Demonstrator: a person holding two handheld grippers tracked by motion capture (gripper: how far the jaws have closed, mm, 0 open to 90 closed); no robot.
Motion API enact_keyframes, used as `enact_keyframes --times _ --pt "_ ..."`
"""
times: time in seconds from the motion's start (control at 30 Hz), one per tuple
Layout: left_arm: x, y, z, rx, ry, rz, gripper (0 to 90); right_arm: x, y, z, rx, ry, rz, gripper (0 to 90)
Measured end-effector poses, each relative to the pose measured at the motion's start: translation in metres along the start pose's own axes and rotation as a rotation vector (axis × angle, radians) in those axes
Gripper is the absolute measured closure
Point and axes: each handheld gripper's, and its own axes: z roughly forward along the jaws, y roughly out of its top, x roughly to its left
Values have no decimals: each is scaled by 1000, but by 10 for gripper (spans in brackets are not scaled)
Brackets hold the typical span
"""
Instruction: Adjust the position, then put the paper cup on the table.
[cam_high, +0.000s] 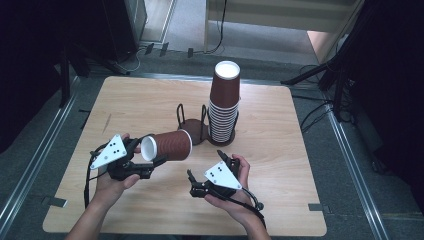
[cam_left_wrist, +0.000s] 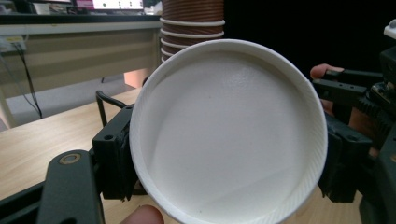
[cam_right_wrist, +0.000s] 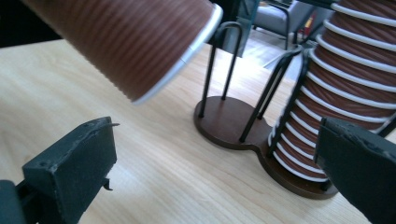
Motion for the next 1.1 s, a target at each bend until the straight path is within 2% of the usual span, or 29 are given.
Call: enact_keyframes --times 0.1,0.3,0.37,0.43,0.5,0.57,0.67,0.73,0.77,0.8,0.83,0.9,1.0,1.03,1.1 --pt "1 0 -1 -3 8 -2 235 -2 0 2 9 -20 21 0" --pt "2 0 -3 -37 39 -11 235 -1 2 3 11 -59 68 134" --pt "3 0 -4 -46 45 -14 234 0 4 4 11 -57 95 133" --pt "3 0 -5 -50 56 -14 235 1 6 5 16 -83 127 71" --pt "5 0 -7 -61 65 -24 235 3 6 7 43 -115 174 60" --pt "6 0 -7 -72 63 -31 235 6 6 10 69 -142 186 59" --pt "6 -1 -7 -79 83 -35 235 7 6 12 101 -108 271 59" --pt "6 -2 -8 -83 78 -47 235 8 8 12 106 -81 327 58" --pt "6 -2 -7 -83 80 -50 235 9 9 12 102 -91 338 46" --pt "6 -2 -7 -84 83 -47 235 10 10 13 98 -120 345 37" --pt "5 -2 -6 -87 87 -44 235 10 12 12 94 -120 370 23" --pt "4 -3 -4 -97 98 -37 234 9 14 10 70 -77 423 0" --pt "3 -3 -2 -94 102 -32 234 9 18 7 46 -79 476 0" --pt "2 -4 -2 -95 101 -37 234 8 19 7 43 -89 512 0" --pt "1 -4 0 -97 109 -38 234 5 21 6 34 -78 600 0"
